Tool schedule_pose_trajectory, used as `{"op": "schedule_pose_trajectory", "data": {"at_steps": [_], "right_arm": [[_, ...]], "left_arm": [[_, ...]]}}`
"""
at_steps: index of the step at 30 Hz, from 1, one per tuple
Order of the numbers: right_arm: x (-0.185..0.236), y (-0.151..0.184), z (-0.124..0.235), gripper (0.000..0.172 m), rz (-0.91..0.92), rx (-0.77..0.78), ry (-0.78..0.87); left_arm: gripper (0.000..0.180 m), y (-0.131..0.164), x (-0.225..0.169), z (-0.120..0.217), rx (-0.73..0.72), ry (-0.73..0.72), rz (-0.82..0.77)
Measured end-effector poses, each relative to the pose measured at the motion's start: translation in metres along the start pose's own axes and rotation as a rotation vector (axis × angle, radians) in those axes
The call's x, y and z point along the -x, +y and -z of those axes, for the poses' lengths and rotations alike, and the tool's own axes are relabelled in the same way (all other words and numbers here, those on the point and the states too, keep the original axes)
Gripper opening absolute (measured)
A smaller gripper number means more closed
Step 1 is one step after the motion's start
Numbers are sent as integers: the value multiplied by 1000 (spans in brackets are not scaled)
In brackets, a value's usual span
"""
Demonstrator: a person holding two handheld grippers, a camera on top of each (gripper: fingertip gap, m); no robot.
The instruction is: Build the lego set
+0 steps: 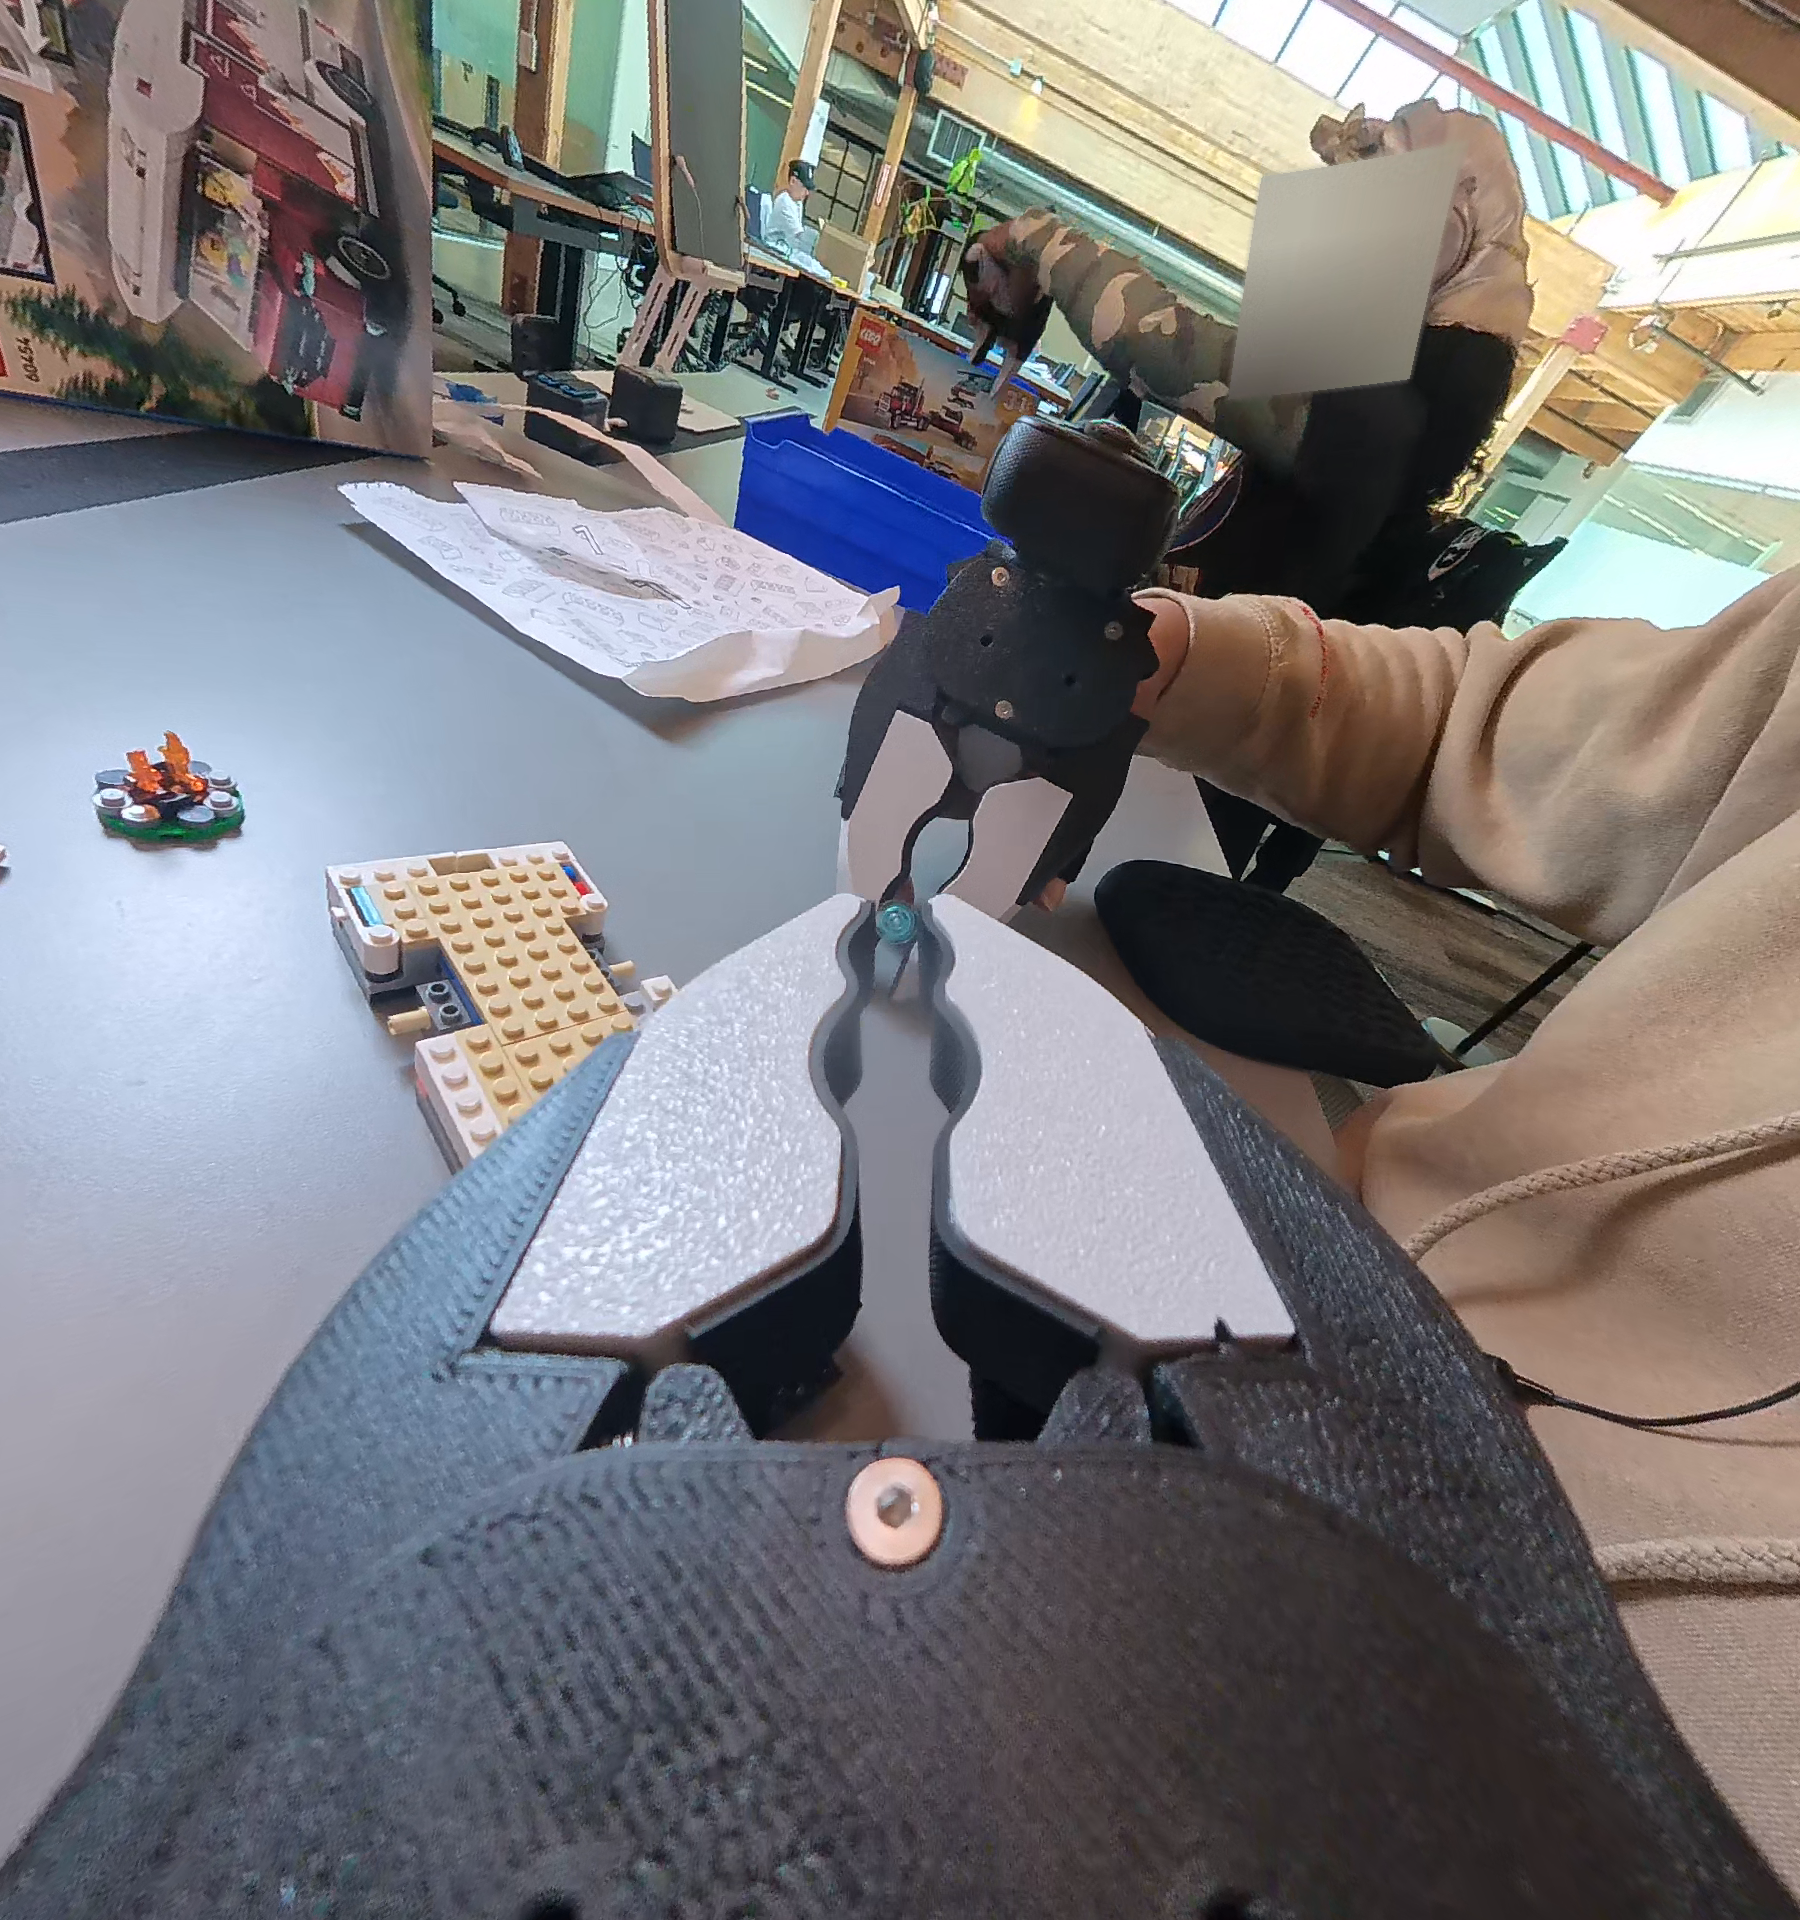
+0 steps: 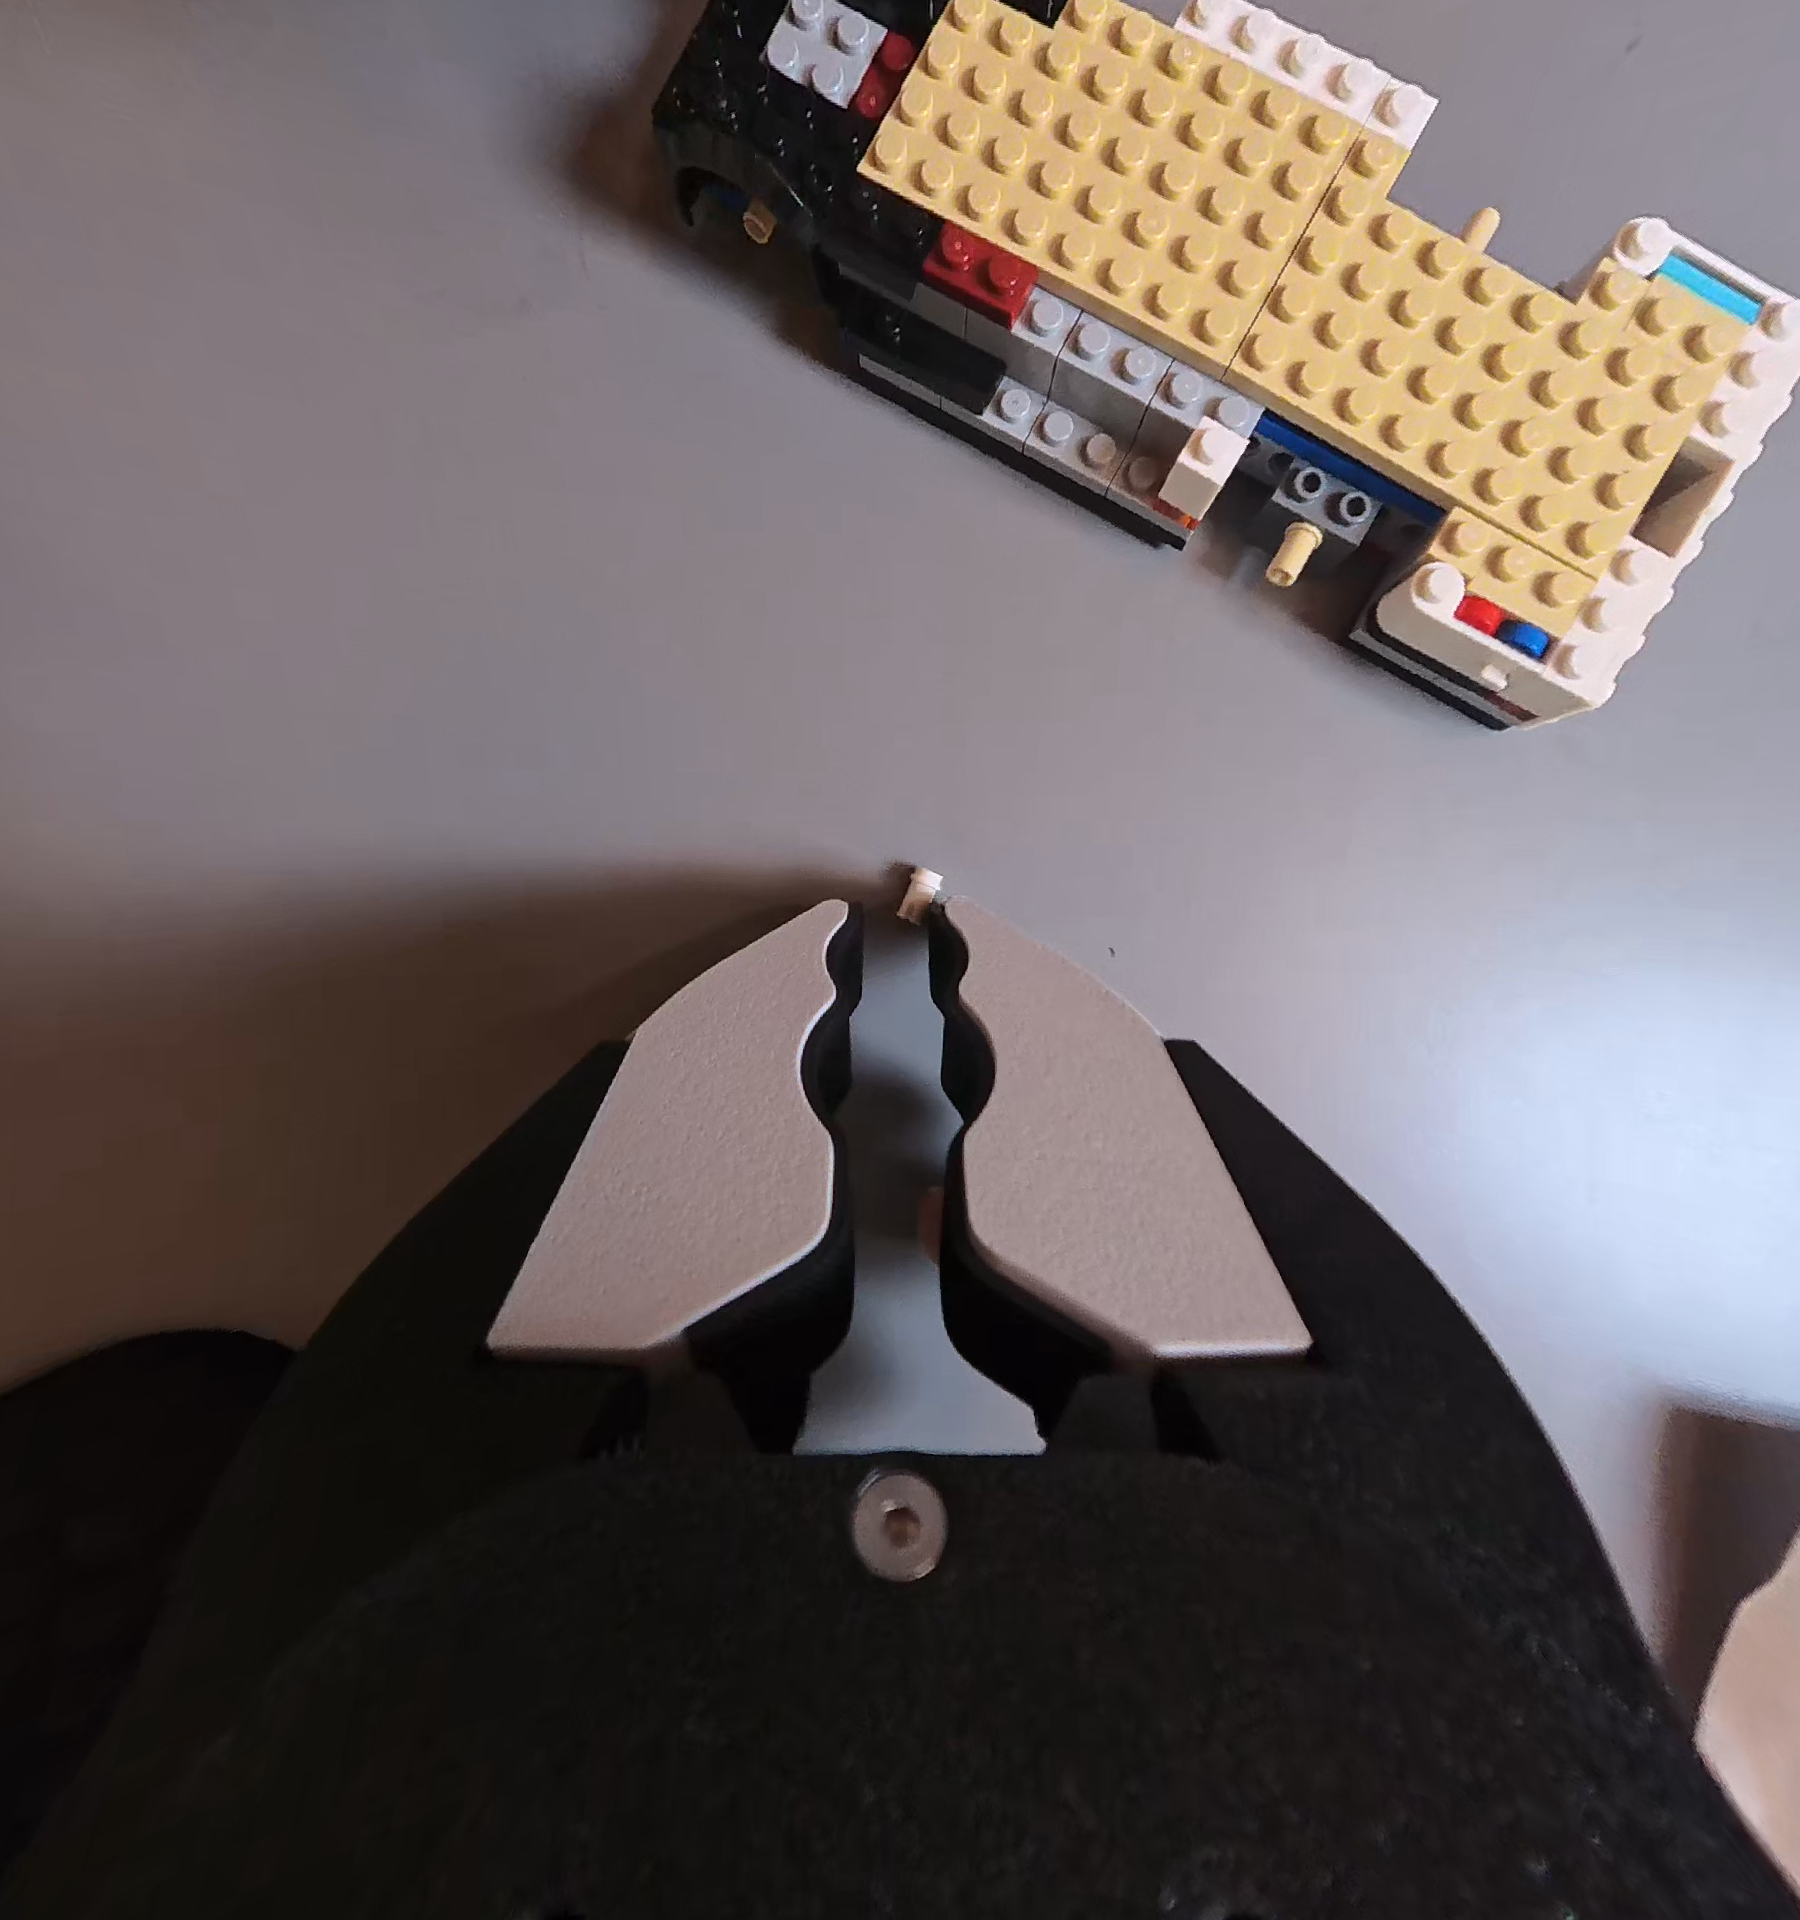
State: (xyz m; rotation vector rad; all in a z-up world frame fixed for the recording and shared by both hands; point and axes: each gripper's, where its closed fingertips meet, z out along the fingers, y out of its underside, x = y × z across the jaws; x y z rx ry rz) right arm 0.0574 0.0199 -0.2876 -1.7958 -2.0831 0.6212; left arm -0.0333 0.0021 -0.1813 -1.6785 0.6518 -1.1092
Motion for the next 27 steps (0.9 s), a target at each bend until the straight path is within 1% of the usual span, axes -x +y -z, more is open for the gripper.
{"op": "schedule_pose_trajectory", "data": {"at_steps": [9,14,16,19,22,24,27], "right_arm": [[-2,-2,-2,9,4,4,0],[-4,-4,-2,5,2,-23,22],[-6,-8,-2,5,26,-51,55],[-6,-32,5,5,64,-174,94],[-5,-70,23,4,130,-311,156],[1,-92,33,4,165,-384,164],[10,-110,35,4,201,-443,144]], "left_arm": [[7,0,0,0,-1,2,0],[7,0,0,0,-1,0,-9],[7,0,-4,0,-3,27,-28],[7,-3,-14,2,-14,67,-115],[7,-4,-17,2,-16,46,-226],[7,-3,-19,2,-13,26,-299],[7,0,-17,1,10,-17,-387]]}}
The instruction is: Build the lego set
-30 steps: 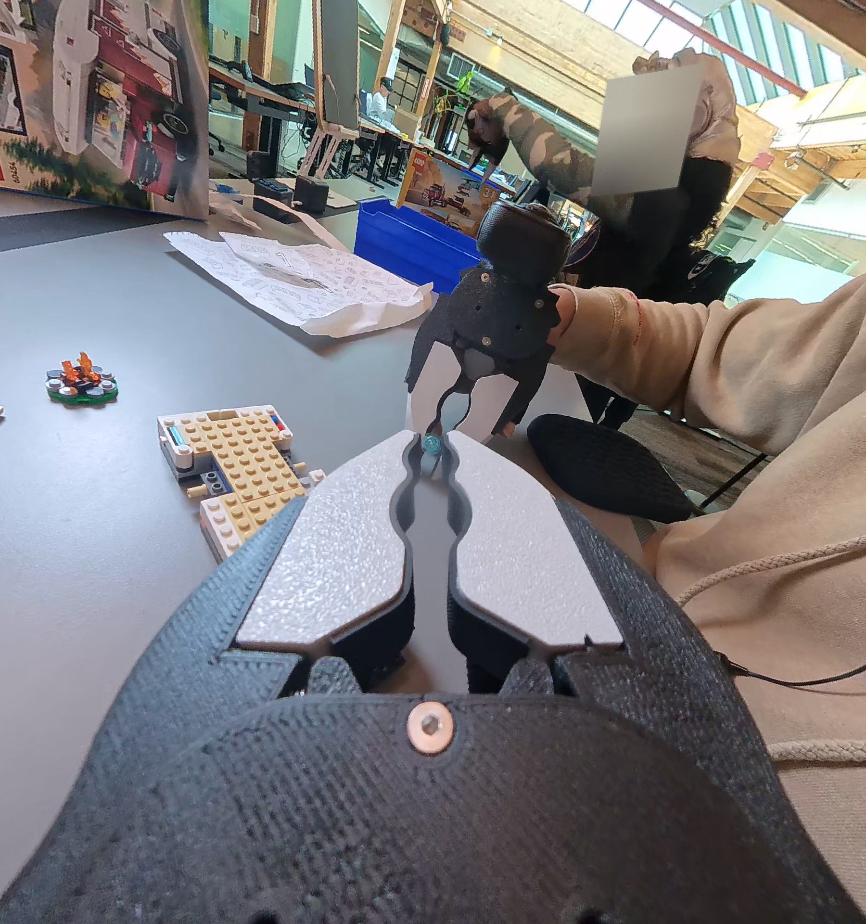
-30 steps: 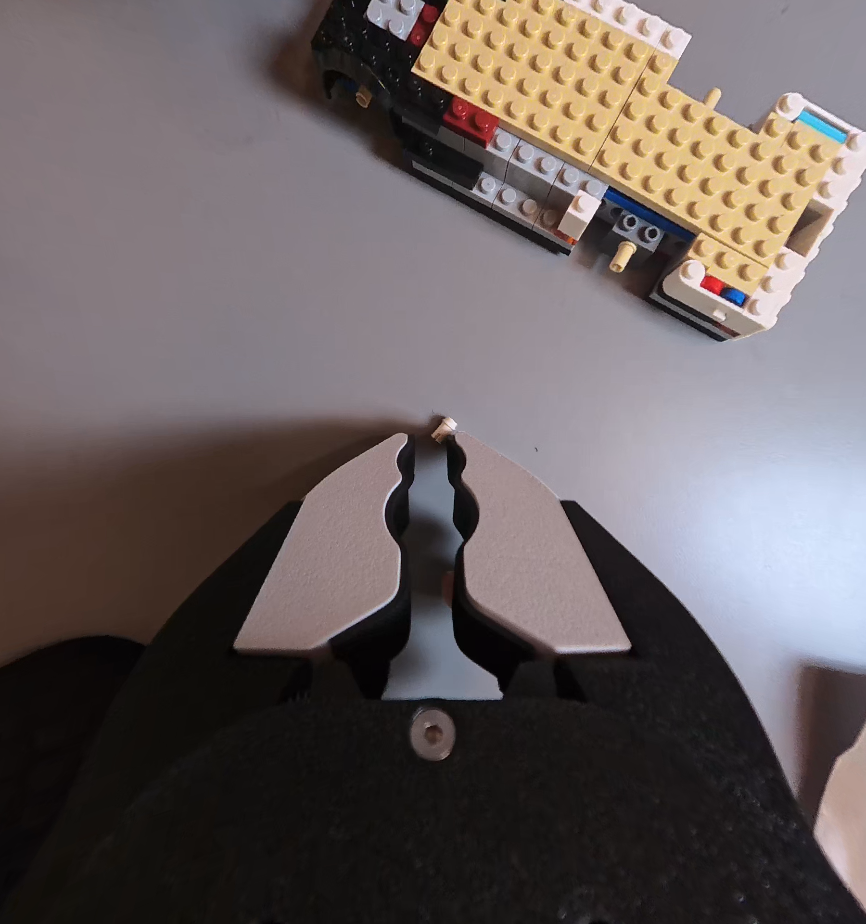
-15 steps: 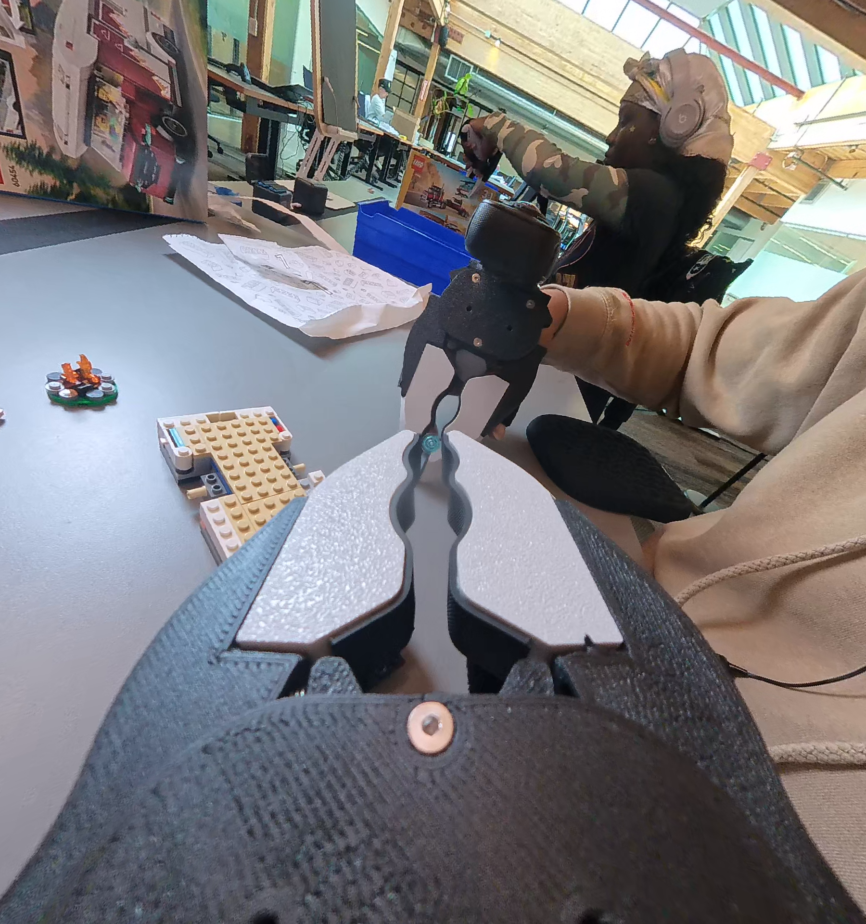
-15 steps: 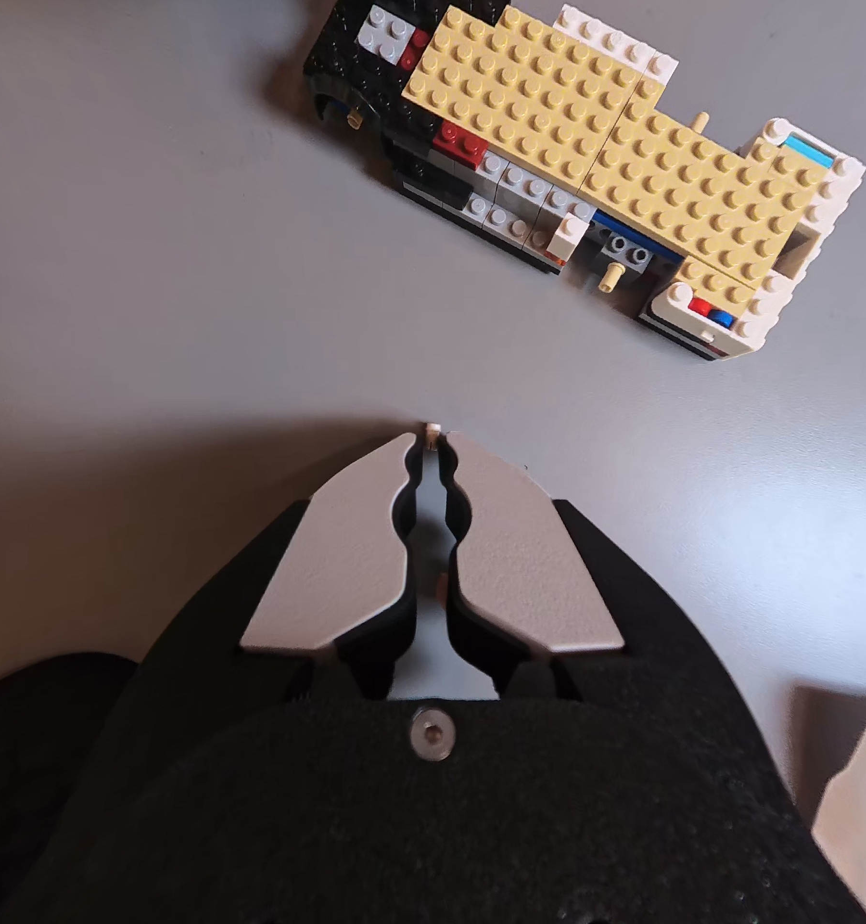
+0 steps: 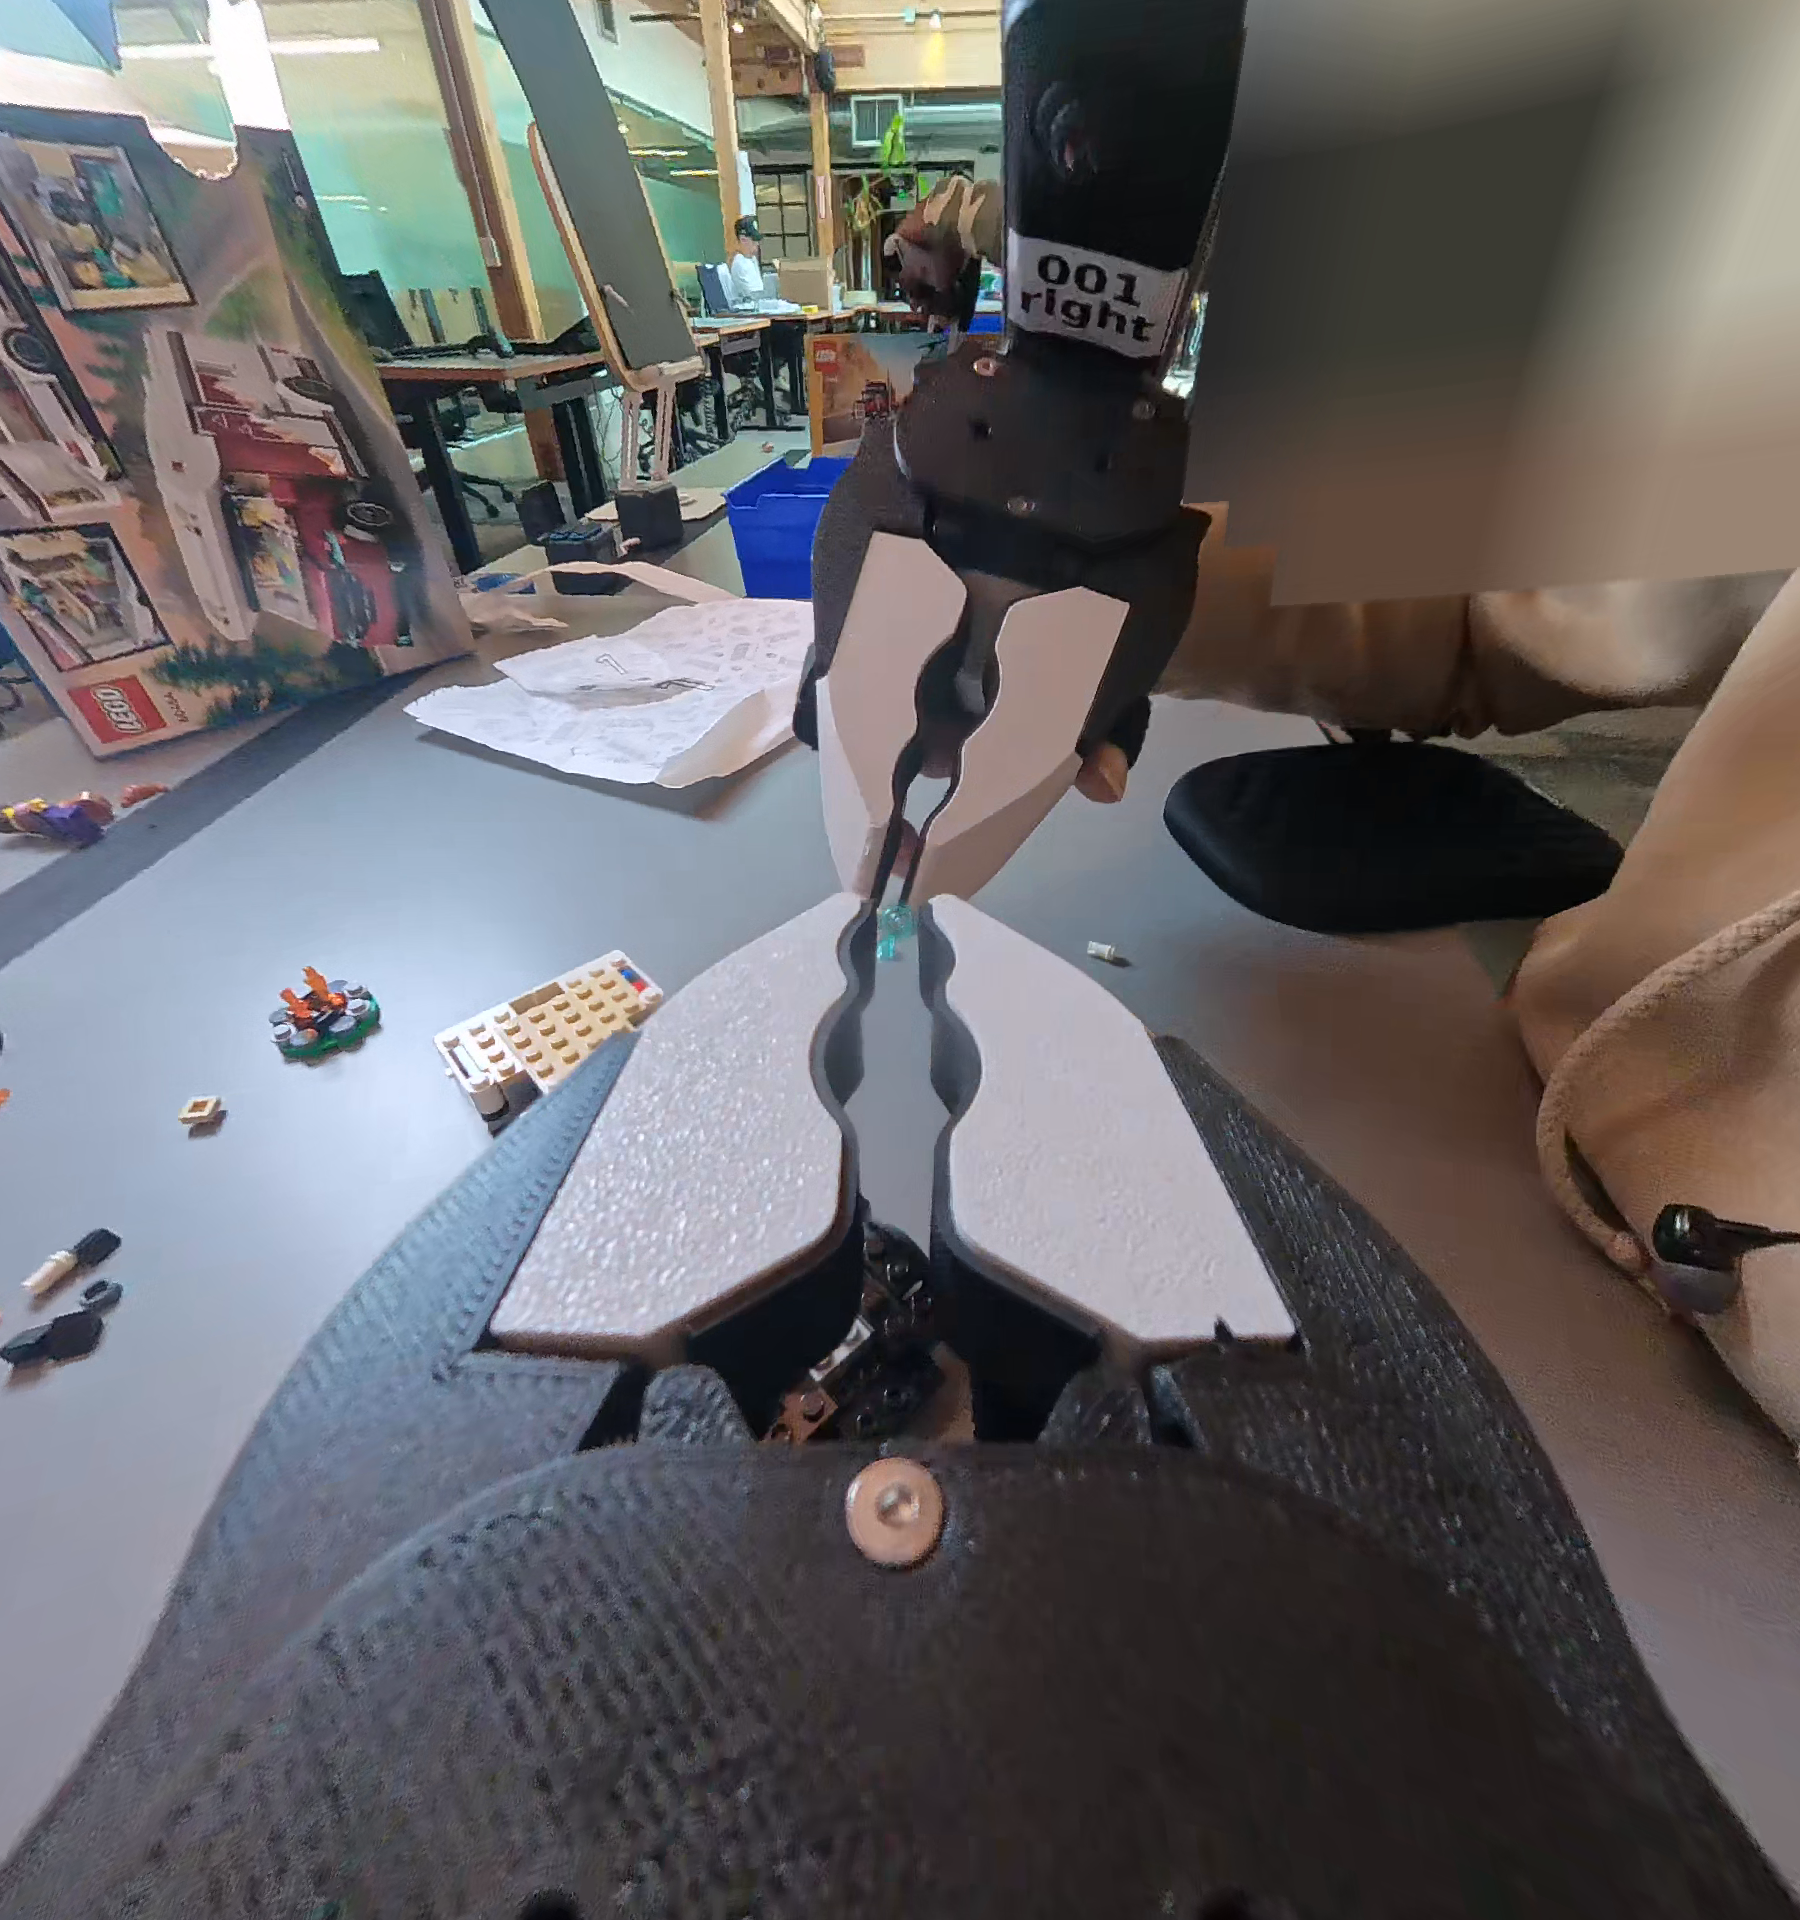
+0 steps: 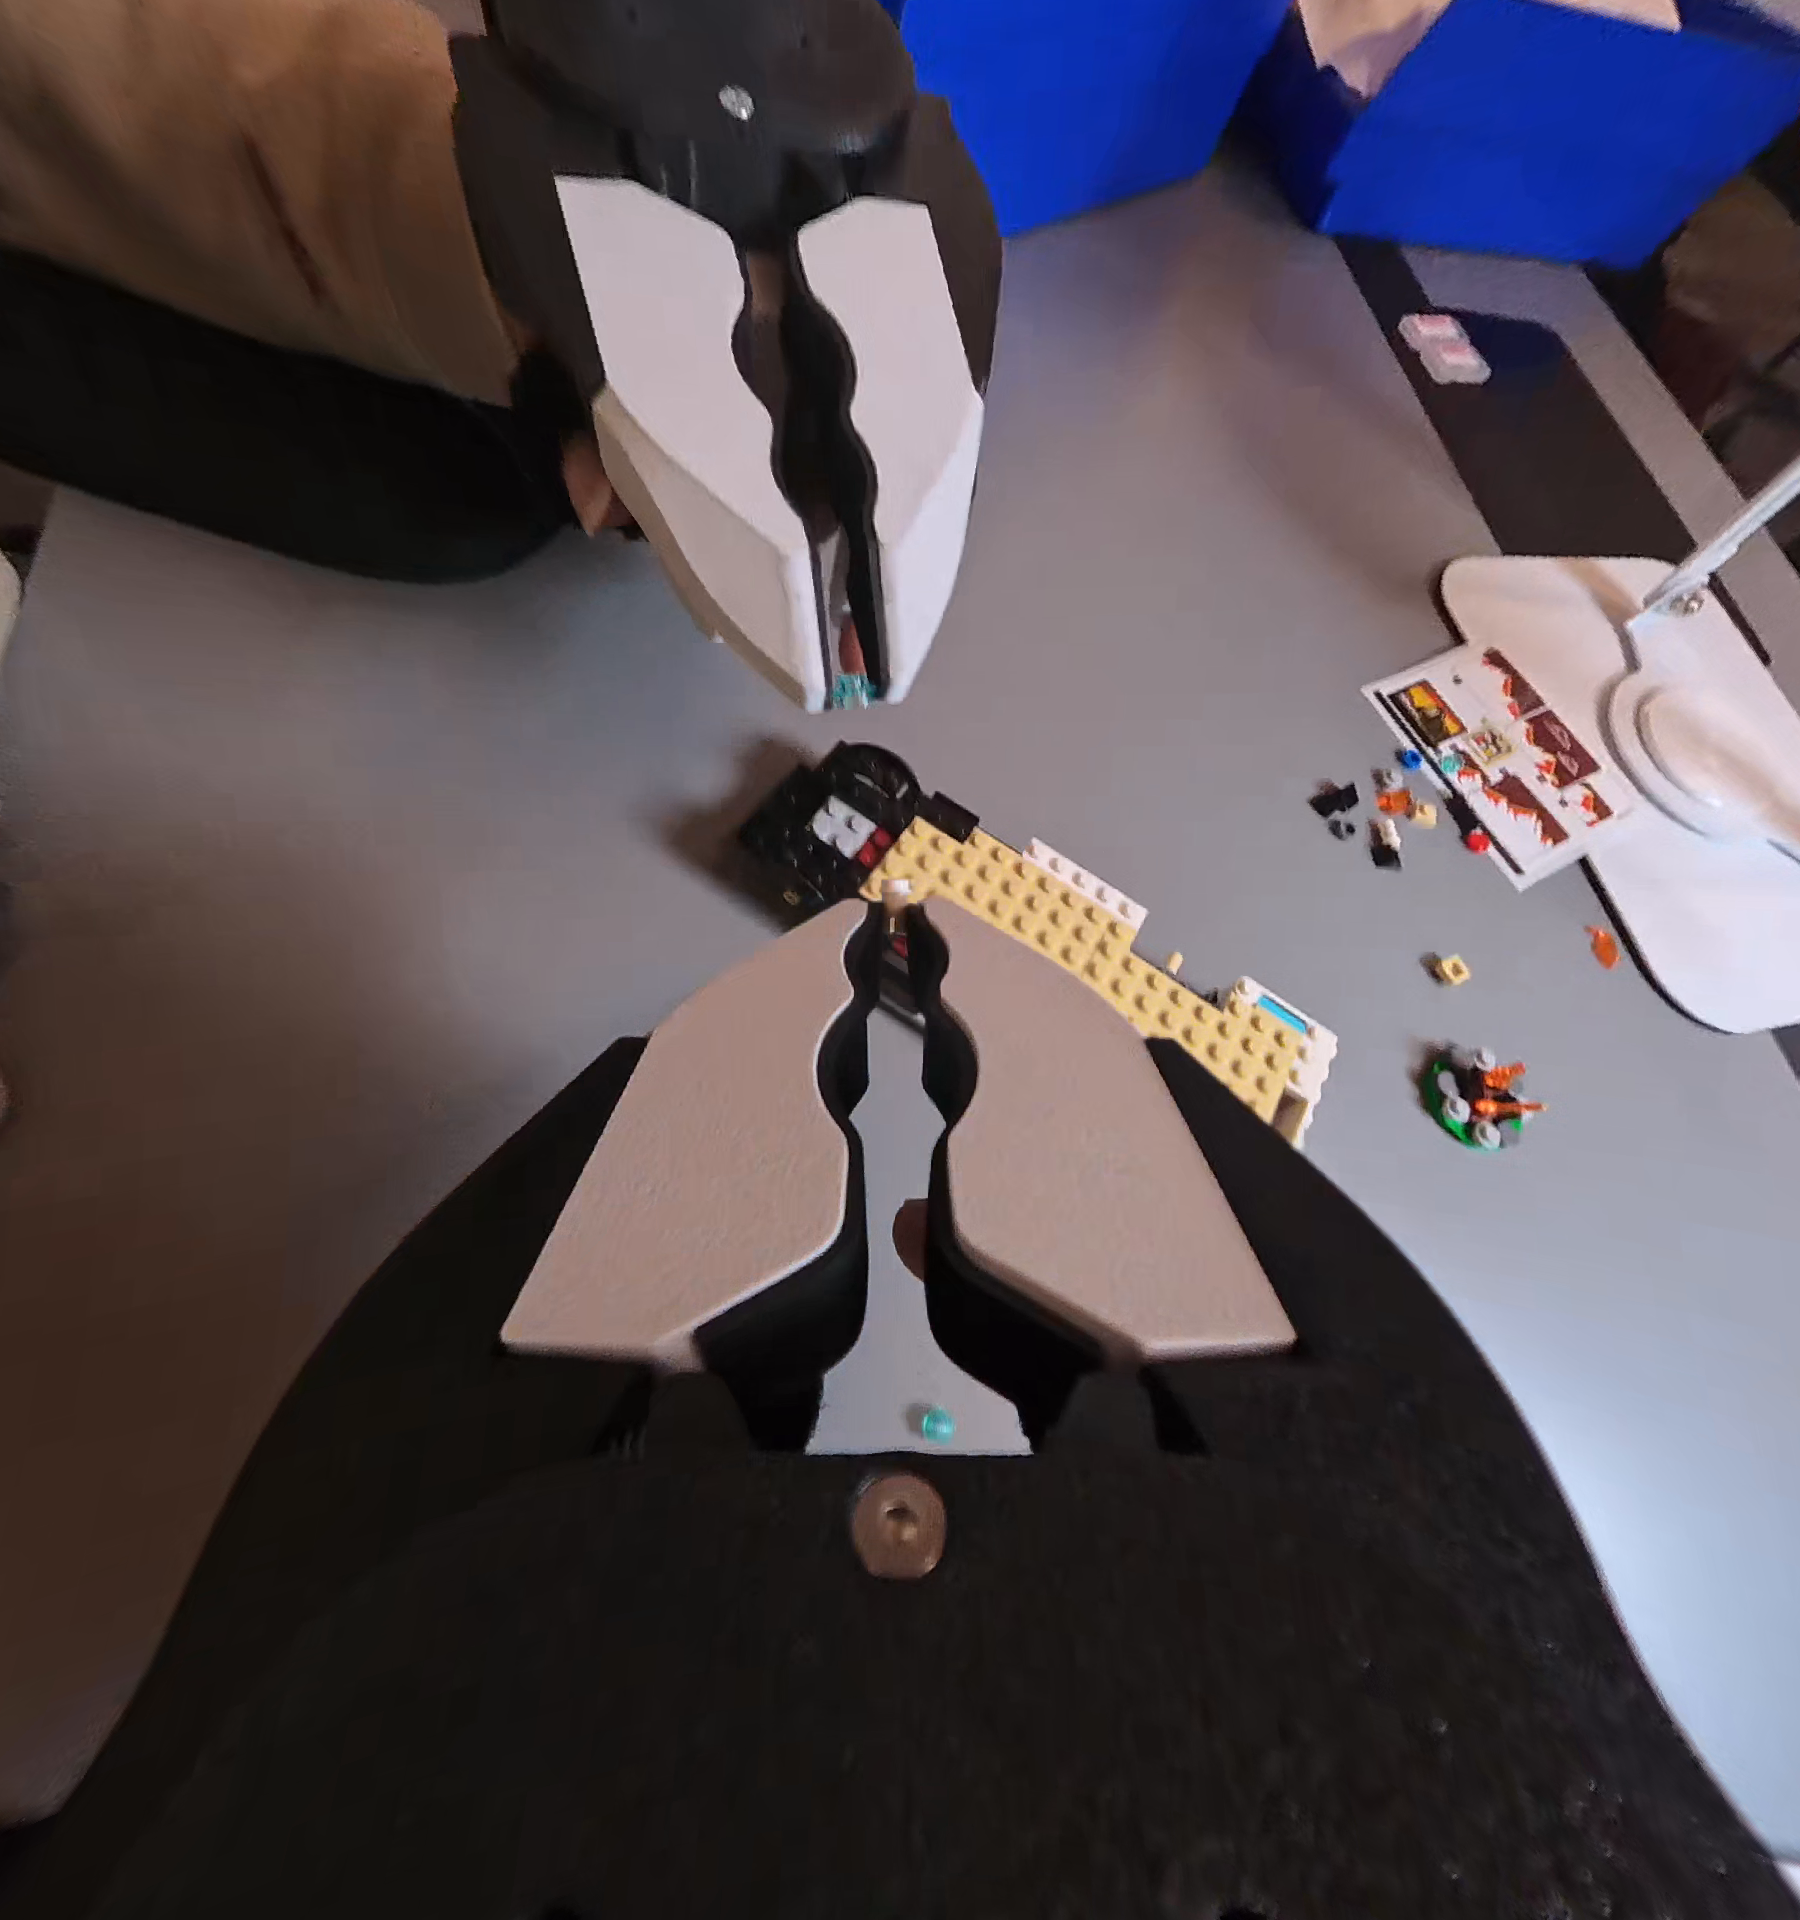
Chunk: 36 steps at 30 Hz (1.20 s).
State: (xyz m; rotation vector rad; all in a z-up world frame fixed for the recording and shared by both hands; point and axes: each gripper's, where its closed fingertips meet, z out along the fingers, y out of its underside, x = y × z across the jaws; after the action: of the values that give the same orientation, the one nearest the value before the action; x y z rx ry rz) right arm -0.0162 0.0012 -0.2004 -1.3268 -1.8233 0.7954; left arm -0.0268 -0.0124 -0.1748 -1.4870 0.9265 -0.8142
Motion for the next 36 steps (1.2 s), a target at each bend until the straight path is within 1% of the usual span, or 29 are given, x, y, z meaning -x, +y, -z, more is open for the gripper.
{"op": "schedule_pose_trajectory", "data": {"at_steps": [6,12,21,36], "right_arm": [[11,-11,-9,4,-30,-121,-62],[14,-13,-9,4,-48,-169,-90],[13,-15,-8,4,-68,-212,-104],[15,-16,-7,4,-52,-211,-96]], "left_arm": [[7,7,-6,-5,24,13,-23],[7,12,-8,-8,35,30,-4],[7,11,-6,-6,22,39,29],[7,11,-7,-6,24,74,88]]}}
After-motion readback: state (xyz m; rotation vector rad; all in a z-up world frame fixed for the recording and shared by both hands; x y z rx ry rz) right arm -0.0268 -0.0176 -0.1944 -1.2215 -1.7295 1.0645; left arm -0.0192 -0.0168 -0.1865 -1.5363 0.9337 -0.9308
